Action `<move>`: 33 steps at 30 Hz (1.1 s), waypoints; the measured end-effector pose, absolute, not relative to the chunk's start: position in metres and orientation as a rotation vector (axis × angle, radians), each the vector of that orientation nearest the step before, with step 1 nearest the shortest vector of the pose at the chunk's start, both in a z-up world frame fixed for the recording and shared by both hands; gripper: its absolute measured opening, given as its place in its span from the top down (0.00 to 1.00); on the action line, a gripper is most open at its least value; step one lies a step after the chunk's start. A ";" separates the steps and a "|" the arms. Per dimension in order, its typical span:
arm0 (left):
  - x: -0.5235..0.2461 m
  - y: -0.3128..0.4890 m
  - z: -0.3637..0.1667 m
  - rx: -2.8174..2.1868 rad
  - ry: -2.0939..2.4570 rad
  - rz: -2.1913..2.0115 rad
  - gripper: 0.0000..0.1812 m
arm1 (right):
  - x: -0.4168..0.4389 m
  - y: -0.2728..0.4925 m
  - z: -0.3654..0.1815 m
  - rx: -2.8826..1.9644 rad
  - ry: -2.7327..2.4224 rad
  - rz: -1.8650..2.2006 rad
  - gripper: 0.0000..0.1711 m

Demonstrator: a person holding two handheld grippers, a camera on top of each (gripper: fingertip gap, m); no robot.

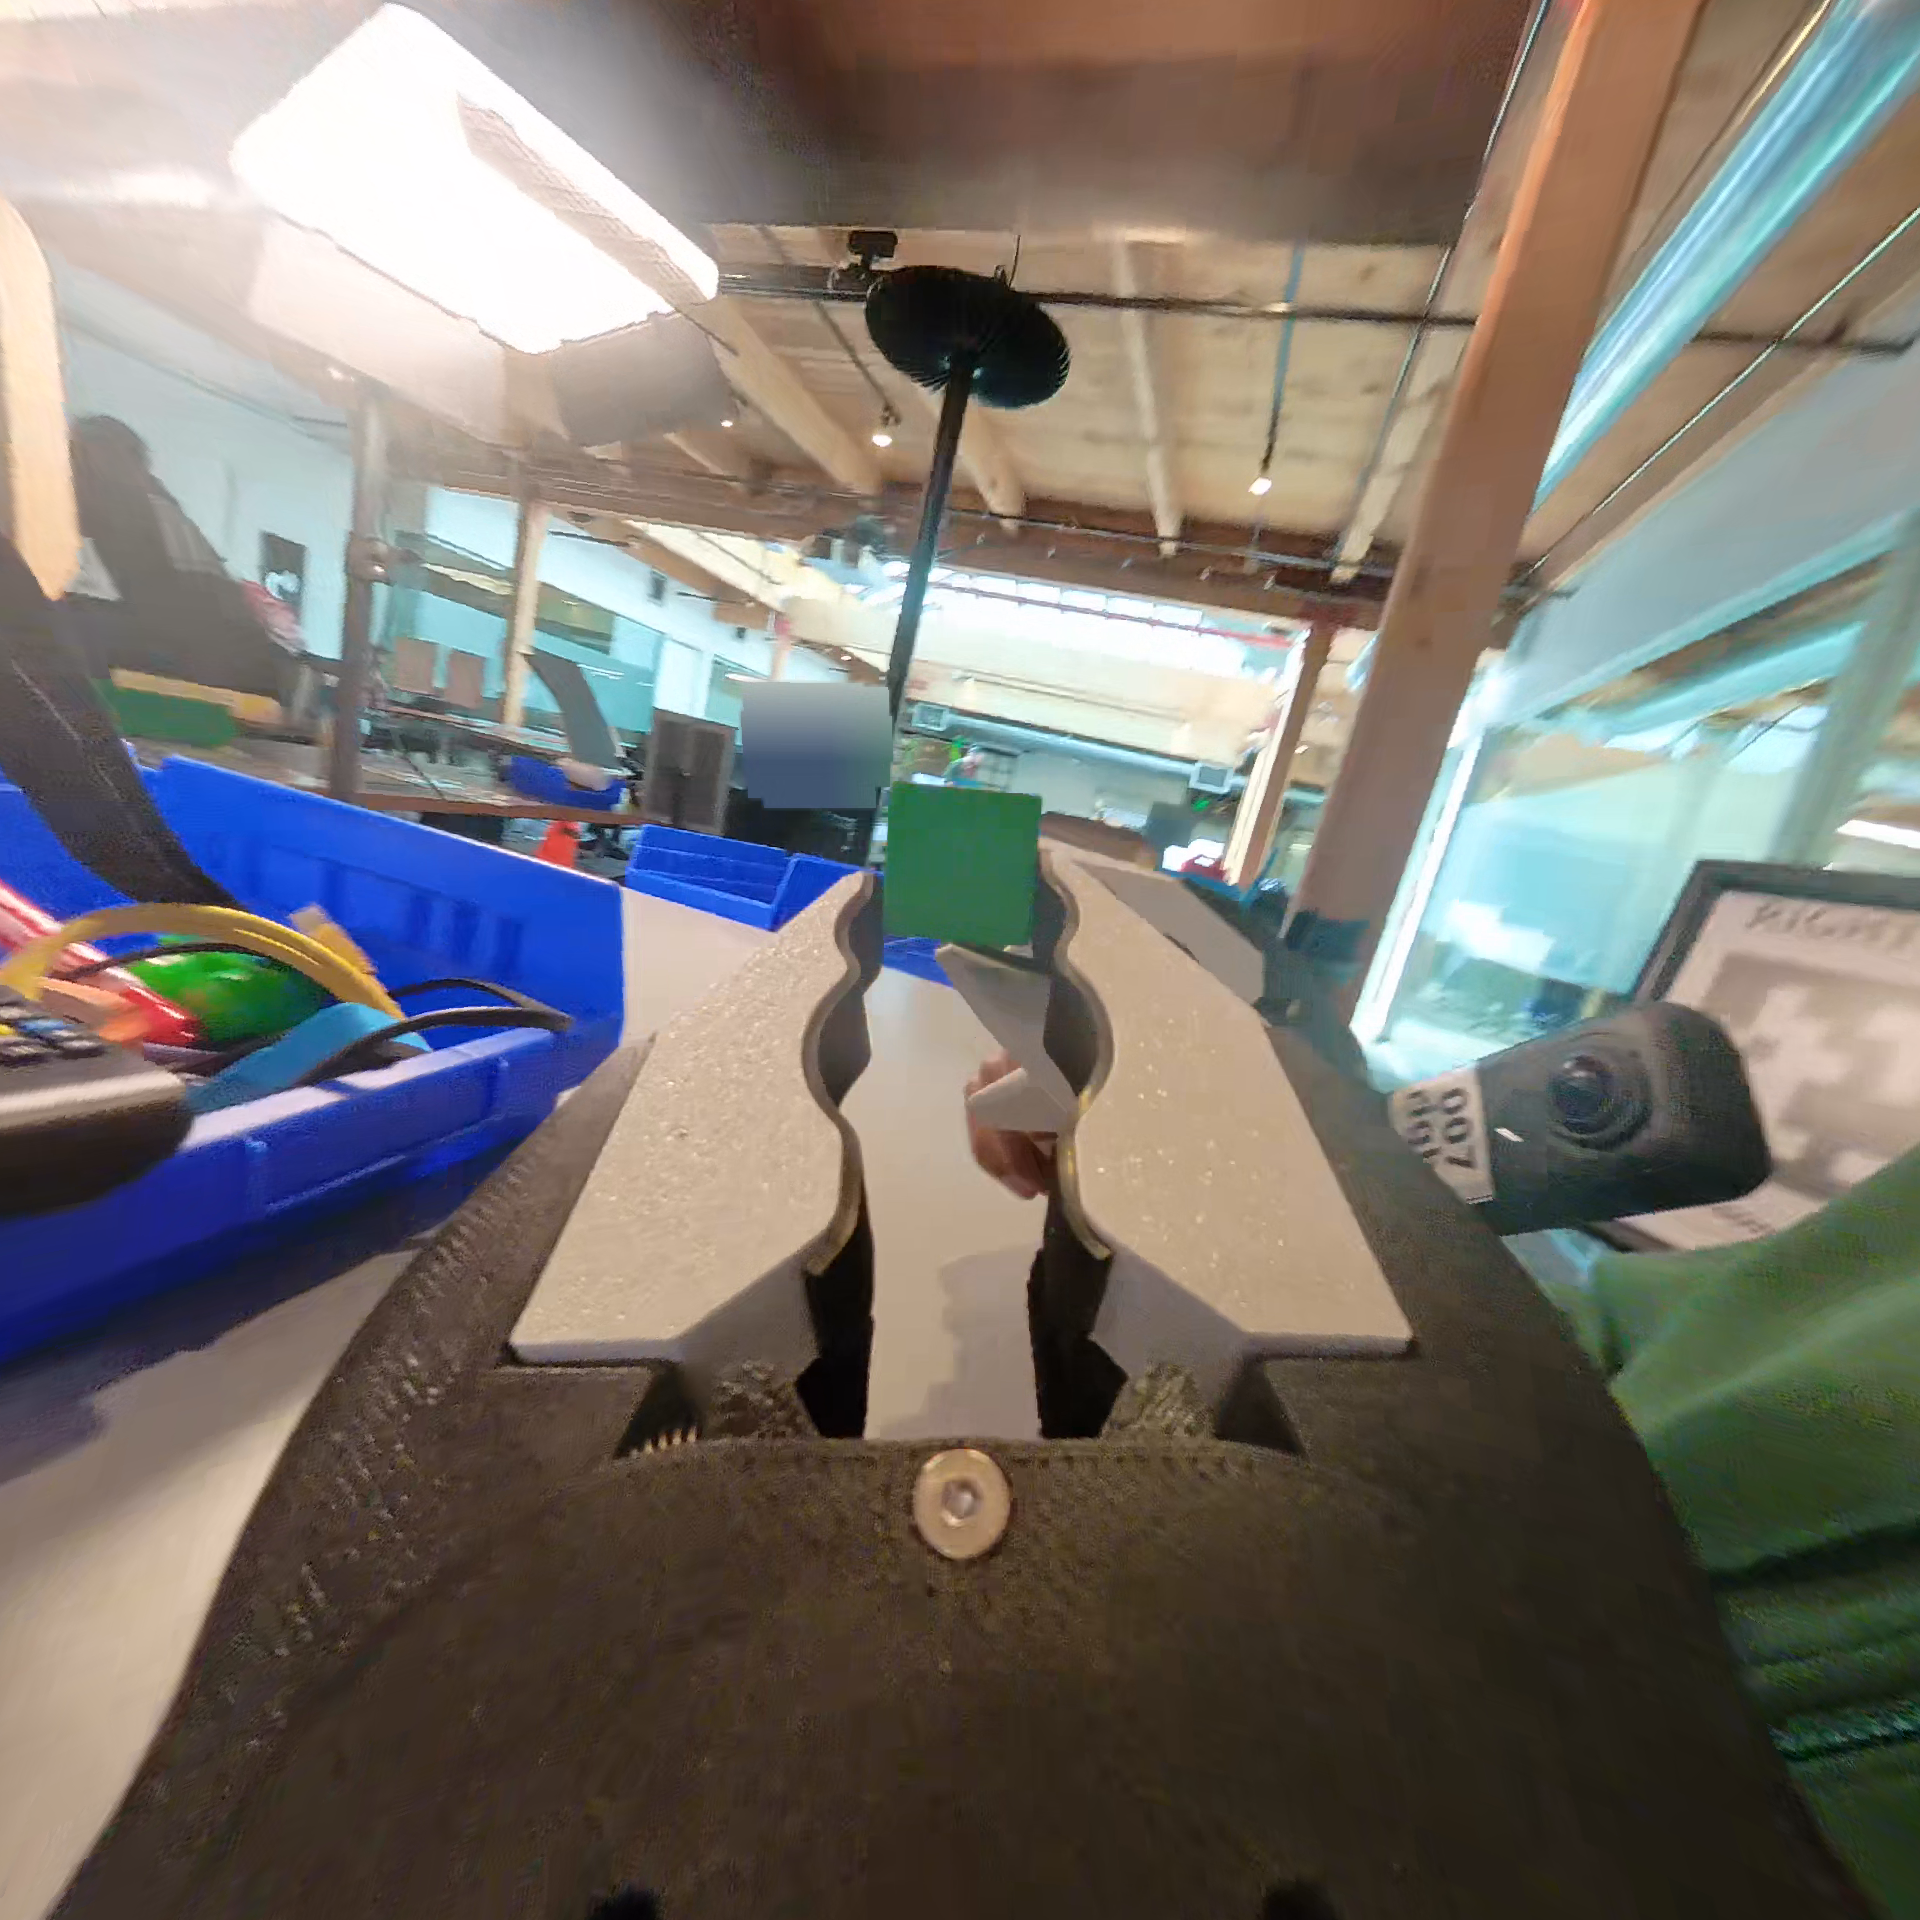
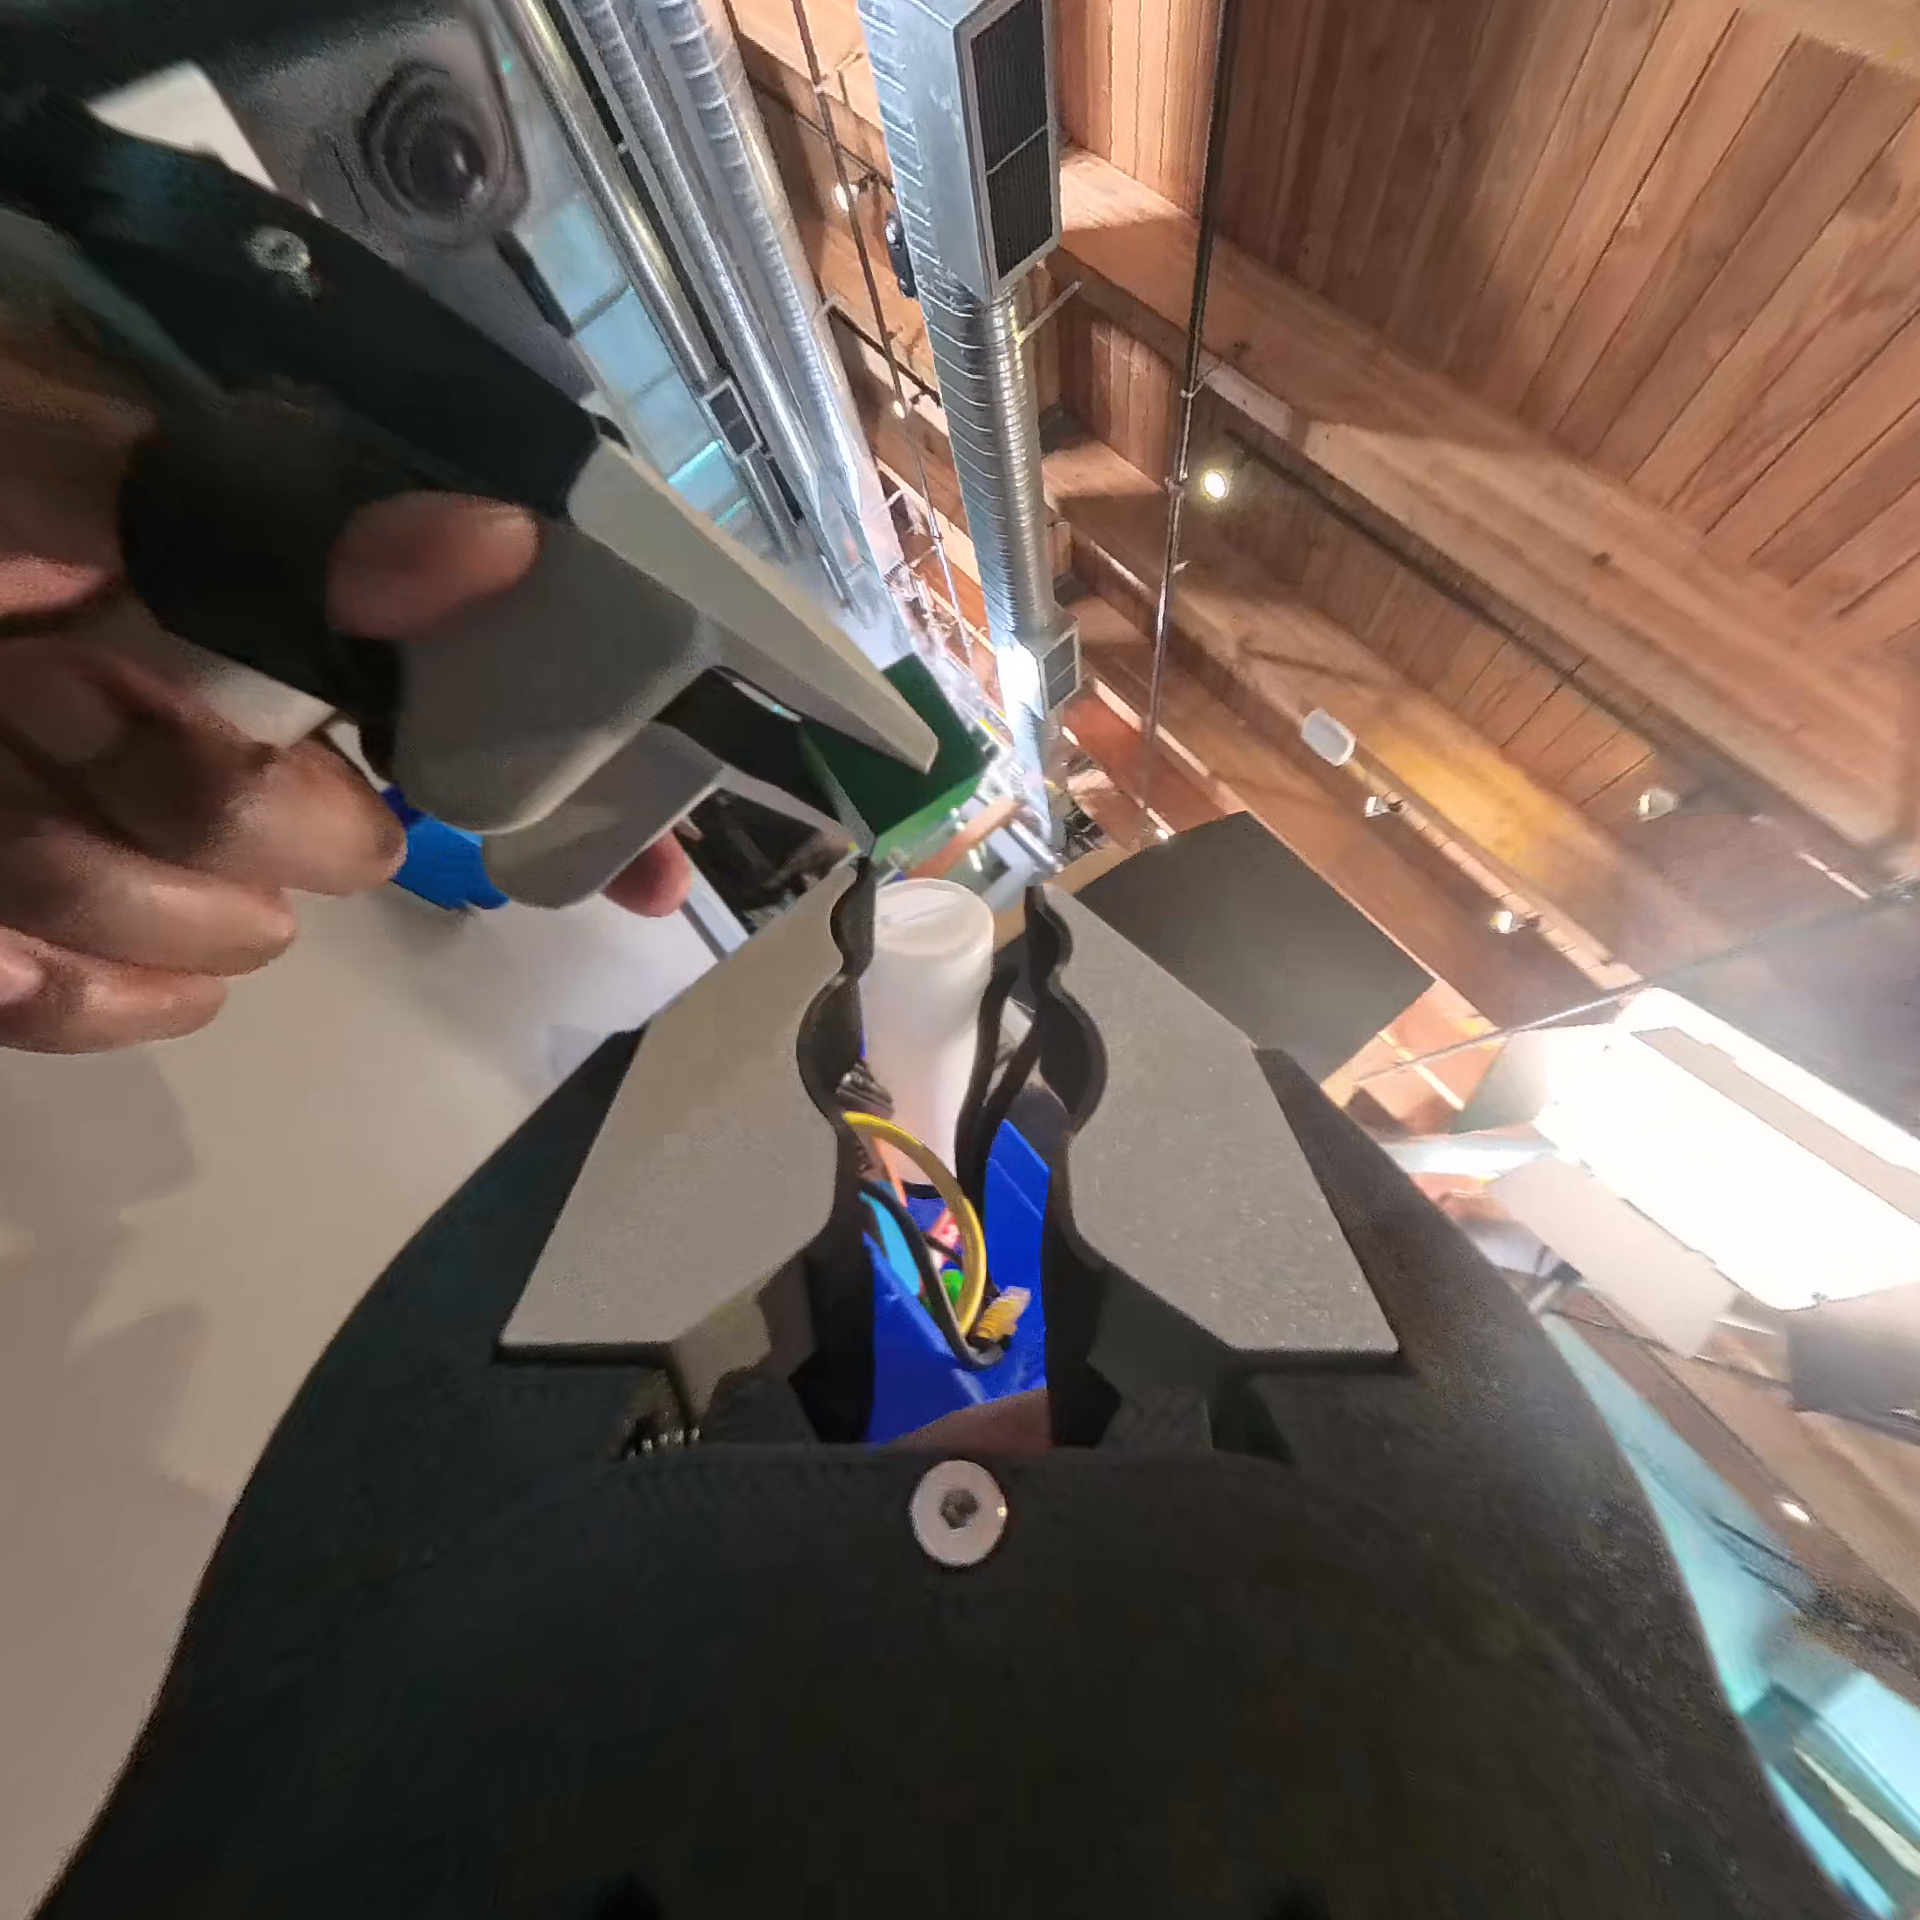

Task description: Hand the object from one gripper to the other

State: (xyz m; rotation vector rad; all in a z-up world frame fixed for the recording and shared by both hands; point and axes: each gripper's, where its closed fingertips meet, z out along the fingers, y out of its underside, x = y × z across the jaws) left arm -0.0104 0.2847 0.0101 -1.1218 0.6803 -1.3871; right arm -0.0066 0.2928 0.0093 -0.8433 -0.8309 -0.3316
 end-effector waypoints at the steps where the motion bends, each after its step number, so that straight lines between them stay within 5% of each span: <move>1: -0.010 0.285 0.010 -1.126 0.674 -1.423 0.84 | -0.007 0.293 0.009 -0.846 -0.836 -0.313 0.83; 12: 0.005 0.269 -0.001 -1.162 0.795 -1.475 0.84 | -0.022 0.282 -0.001 -0.789 -0.938 -0.290 0.76; 25: 0.012 0.260 -0.004 -1.177 0.854 -1.518 0.84 | -0.024 0.275 0.004 -0.741 -0.929 -0.297 0.82; 33: 0.006 0.273 0.000 -1.170 0.783 -1.410 0.70 | -0.011 0.284 0.011 -0.763 -0.857 -0.391 0.82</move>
